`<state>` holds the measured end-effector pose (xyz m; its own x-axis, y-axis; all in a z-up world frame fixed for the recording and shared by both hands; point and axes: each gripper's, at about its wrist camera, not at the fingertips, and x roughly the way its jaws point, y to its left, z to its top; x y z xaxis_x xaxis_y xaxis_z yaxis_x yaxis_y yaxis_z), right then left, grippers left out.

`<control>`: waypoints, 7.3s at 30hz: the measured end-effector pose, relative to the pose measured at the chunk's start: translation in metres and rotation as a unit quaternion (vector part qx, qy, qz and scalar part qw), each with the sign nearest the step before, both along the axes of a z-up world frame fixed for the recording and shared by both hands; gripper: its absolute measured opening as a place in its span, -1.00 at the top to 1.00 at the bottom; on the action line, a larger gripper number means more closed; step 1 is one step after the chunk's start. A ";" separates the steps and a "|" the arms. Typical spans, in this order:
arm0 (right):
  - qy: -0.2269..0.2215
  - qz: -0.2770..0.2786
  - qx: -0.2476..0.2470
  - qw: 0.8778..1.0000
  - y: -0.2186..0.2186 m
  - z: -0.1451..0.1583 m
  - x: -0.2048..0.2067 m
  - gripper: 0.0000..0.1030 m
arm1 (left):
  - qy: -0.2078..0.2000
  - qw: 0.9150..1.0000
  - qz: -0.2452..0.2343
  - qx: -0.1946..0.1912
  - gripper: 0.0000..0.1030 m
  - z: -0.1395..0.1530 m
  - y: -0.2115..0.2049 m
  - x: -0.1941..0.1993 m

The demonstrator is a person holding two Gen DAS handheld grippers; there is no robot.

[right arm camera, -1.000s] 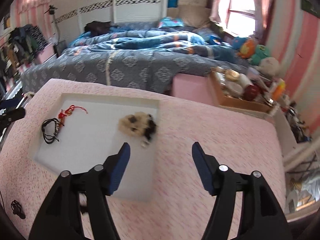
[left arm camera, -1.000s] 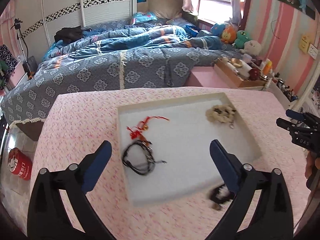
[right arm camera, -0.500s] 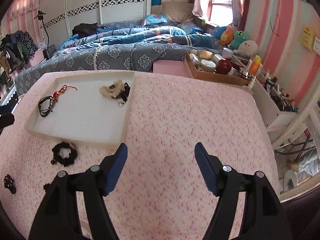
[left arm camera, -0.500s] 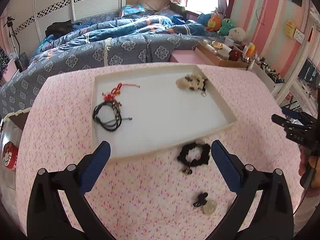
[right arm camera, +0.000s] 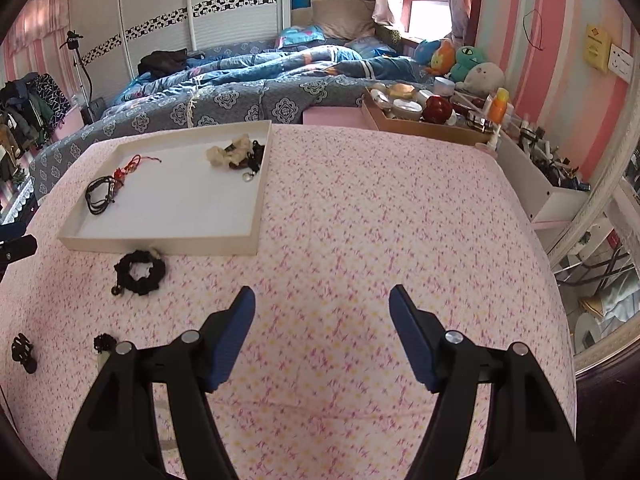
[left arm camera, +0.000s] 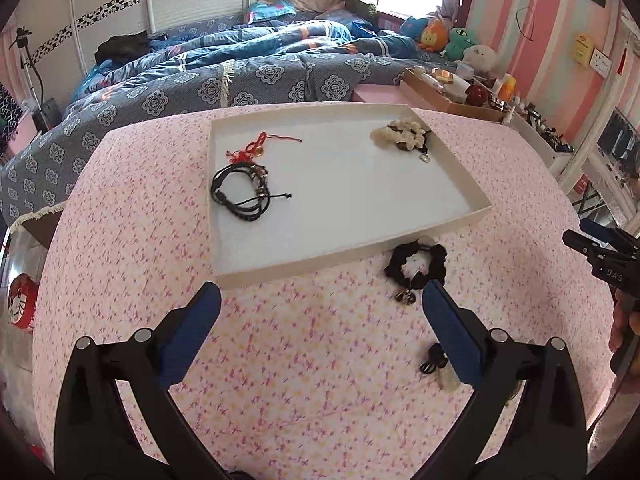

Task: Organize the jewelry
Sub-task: 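Withdraw both tools from the tray toward the black claw clip and black scrunchie, then grasp the black claw clip with the left tool while the right tool grasps the black bell scrunchie, then carry the claw clip and black scrunchie into the tray and open both tools, then withdraw both tools from the tray toward the jade pendant and white-strap watch, then grasp the black knot jade pendant with the left tool while the right tool grasps the white-strap watch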

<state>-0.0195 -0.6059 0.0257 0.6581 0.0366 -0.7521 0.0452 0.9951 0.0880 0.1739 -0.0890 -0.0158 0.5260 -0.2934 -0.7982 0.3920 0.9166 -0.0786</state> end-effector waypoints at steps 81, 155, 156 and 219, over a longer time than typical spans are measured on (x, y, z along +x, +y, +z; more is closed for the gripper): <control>0.106 0.153 -0.022 0.982 0.168 -0.047 0.083 0.77 | 0.071 0.997 0.017 -0.028 0.14 -0.075 0.126 -0.082; -0.004 0.054 0.008 0.999 0.030 0.003 -0.025 -0.28 | -0.017 0.998 0.023 0.047 -0.94 -0.030 0.002 -0.011; -0.001 0.056 0.017 0.998 0.027 -0.002 -0.033 -0.29 | -0.018 0.998 0.028 0.053 -0.94 -0.035 0.003 -0.017; 0.140 0.227 0.003 0.964 0.083 -0.063 -0.038 0.23 | 0.172 0.971 -0.162 0.044 0.63 -0.084 -0.101 -0.032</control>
<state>-0.0570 -0.5229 -0.0373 0.3451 0.2781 -0.8964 -0.3729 0.9171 0.1410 0.1418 -0.1900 -0.0997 0.1165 -0.3218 -0.9396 0.6247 0.7592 -0.1825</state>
